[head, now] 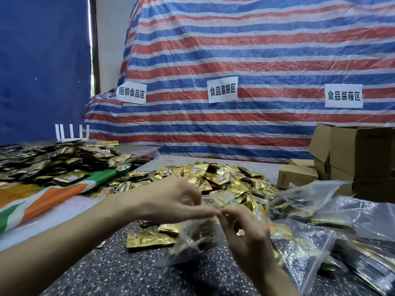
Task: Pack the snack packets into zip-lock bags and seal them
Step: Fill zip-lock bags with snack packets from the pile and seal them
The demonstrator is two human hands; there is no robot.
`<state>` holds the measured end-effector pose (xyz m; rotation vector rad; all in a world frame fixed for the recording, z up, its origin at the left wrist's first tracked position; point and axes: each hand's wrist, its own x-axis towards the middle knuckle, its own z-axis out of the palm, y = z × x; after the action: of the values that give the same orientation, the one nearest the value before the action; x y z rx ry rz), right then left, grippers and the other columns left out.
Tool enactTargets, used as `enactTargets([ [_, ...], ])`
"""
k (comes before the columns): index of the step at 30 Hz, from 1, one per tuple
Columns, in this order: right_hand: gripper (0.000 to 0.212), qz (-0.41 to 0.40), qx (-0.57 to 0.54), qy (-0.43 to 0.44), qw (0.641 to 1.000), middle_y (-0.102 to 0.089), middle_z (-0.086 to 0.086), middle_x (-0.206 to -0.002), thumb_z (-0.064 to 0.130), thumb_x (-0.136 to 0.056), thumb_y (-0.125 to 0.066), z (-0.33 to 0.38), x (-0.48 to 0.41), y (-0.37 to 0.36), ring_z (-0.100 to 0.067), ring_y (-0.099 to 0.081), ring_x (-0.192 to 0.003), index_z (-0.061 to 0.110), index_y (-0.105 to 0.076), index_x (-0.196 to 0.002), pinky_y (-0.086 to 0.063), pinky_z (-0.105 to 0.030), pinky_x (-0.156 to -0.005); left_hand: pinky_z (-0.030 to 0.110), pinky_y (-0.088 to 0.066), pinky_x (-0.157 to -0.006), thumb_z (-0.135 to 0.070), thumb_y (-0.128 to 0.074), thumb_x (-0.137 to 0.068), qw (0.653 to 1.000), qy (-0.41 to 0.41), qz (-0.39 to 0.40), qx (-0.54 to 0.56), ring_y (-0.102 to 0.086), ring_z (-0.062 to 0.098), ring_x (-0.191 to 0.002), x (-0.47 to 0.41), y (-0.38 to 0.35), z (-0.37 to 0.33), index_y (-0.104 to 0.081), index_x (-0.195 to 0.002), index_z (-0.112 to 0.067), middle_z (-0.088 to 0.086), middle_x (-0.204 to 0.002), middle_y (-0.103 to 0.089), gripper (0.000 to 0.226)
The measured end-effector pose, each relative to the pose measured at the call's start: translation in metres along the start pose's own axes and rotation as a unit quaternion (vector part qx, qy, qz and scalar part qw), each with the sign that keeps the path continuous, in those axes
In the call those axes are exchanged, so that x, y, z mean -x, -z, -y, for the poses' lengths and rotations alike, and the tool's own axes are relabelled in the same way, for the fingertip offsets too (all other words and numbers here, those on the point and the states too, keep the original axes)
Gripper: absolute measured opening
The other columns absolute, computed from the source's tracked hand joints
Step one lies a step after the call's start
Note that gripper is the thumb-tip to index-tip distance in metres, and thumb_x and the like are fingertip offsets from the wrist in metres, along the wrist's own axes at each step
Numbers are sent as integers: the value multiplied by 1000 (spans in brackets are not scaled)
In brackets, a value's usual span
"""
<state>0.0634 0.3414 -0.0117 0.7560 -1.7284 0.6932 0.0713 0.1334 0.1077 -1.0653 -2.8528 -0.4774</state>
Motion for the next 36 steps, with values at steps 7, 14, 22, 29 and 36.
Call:
enactTargets([
  [7, 10, 4, 112, -6, 994, -66, 9, -70, 24, -91, -71, 22, -27, 21, -1, -54, -55, 15, -70, -86, -50, -23, -47, 22, -52, -74, -35, -65, -94, 995, 11, -89, -42, -60, -4, -77, 20, 16, 21, -67, -82, -33, -14, -91, -67, 12],
  [14, 25, 224, 119, 10, 967, -62, 15, -64, 48, -87, -67, 36, -70, 43, 3, -55, -54, 24, -69, -80, -40, -6, -53, 20, -39, -50, -44, -65, -86, 997, -6, -83, 0, -47, 2, -52, 24, 18, 34, -60, -70, -21, -7, -64, -59, 29],
  [22, 23, 511, 79, -17, 856, -47, 25, -124, 55, -82, -67, 17, -77, 55, 12, -34, -120, 34, -63, -76, -37, -23, -104, 16, -36, -52, -53, -69, -85, 998, -22, -19, -55, -43, 0, -57, 27, 9, 40, -51, -66, -27, -9, -68, -51, 37],
  [29, 21, 561, -1, -104, 821, -64, -2, -104, 33, -90, -68, 21, -94, 58, -14, -60, -92, 13, -64, -85, -55, -32, -80, 34, -52, -68, -71, -57, -81, 989, -13, 19, -144, -58, 19, -79, 37, 11, 25, -52, -65, -25, 2, -86, -63, 49],
  [36, 33, 469, 29, -111, 876, -52, 7, -65, 47, -82, -73, 26, -108, 67, -4, -43, -57, 27, -55, -63, -37, -24, -52, 18, -43, -68, -48, -60, -92, 990, -45, -74, -107, -51, 1, -78, 38, 26, 22, -65, -82, -24, -10, -91, -55, 27],
])
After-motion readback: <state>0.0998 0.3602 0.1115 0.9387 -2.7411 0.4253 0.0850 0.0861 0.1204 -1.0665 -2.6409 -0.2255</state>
